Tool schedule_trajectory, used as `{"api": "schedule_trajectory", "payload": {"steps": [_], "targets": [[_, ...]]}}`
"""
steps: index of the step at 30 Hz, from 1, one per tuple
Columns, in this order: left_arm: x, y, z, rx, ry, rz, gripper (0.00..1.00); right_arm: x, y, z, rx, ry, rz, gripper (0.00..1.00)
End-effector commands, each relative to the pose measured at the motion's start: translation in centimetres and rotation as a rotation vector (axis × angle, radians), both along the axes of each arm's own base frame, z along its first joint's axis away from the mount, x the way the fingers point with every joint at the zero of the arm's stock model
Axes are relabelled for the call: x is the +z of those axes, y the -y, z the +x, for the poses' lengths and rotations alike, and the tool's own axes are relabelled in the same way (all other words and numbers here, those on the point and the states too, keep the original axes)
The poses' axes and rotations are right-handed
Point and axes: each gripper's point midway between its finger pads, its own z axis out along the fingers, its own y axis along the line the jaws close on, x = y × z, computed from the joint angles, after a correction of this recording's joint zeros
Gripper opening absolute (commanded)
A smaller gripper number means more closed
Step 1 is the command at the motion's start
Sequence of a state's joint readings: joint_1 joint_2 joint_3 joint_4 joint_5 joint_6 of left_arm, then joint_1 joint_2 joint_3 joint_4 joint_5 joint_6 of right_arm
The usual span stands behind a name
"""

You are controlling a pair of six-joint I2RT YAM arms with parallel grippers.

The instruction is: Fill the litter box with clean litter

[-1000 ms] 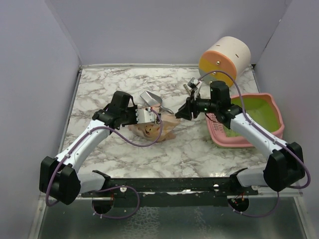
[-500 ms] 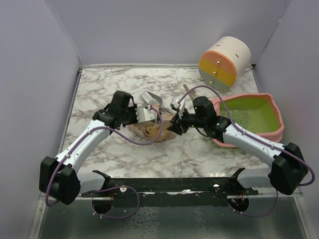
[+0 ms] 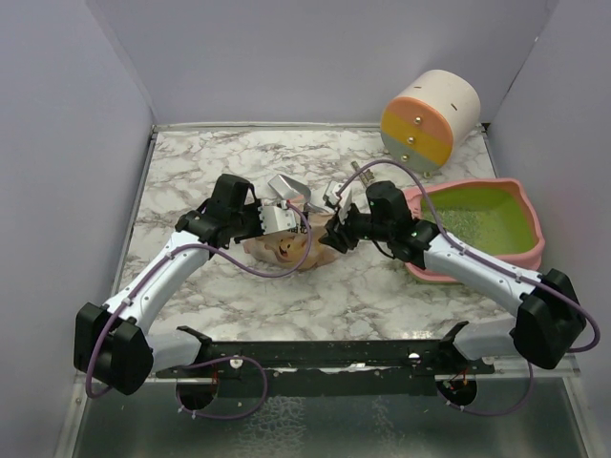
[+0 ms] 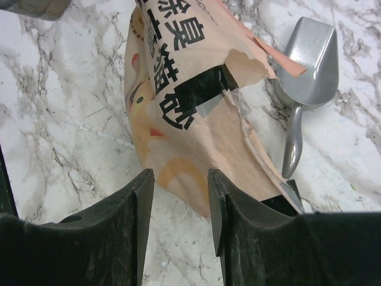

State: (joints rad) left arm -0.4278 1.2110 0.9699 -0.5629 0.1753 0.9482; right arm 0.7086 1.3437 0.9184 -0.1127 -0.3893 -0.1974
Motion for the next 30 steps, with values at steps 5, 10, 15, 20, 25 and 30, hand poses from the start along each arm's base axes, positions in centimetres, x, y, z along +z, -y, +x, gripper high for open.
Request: {"api": "schedule_trajectory", "payload": {"steps": [5, 10, 15, 20, 25, 30], "targets": [[4.0, 0.8, 1.1, -0.007, 0.140, -0.073, 0.00, 3.2, -0.3, 1.2, 0.006, 0.121, 0.016, 0.49], [4.0, 0.8, 1.1, -0.007, 0.143, -0.072, 0.00, 0.4, -1.0, 1.8, 0.032, 0.068, -0.041, 0.51], [3.8, 0.7, 1.1, -0.002, 0.140, -0.067, 0.00, -0.7, -1.1, 1.1, 0.066, 0.028, -0.064, 0.51], [4.6, 1.0, 1.1, -0.009, 0.165, -0.093, 0.00, -1.2, -0.7, 1.1, 0.048, 0.023, -0.079, 0.15], [7.4, 2.5, 0.8, -0.053, 0.229, -0.209, 0.02, -1.7, -0.9, 1.2, 0.059, 0.002, -0.099, 0.01], [11.0, 4.2, 0.0, -0.118, 0.292, -0.335, 0.29, -1.2, -1.1, 1.0, 0.067, -0.002, -0.083, 0.01]]}}
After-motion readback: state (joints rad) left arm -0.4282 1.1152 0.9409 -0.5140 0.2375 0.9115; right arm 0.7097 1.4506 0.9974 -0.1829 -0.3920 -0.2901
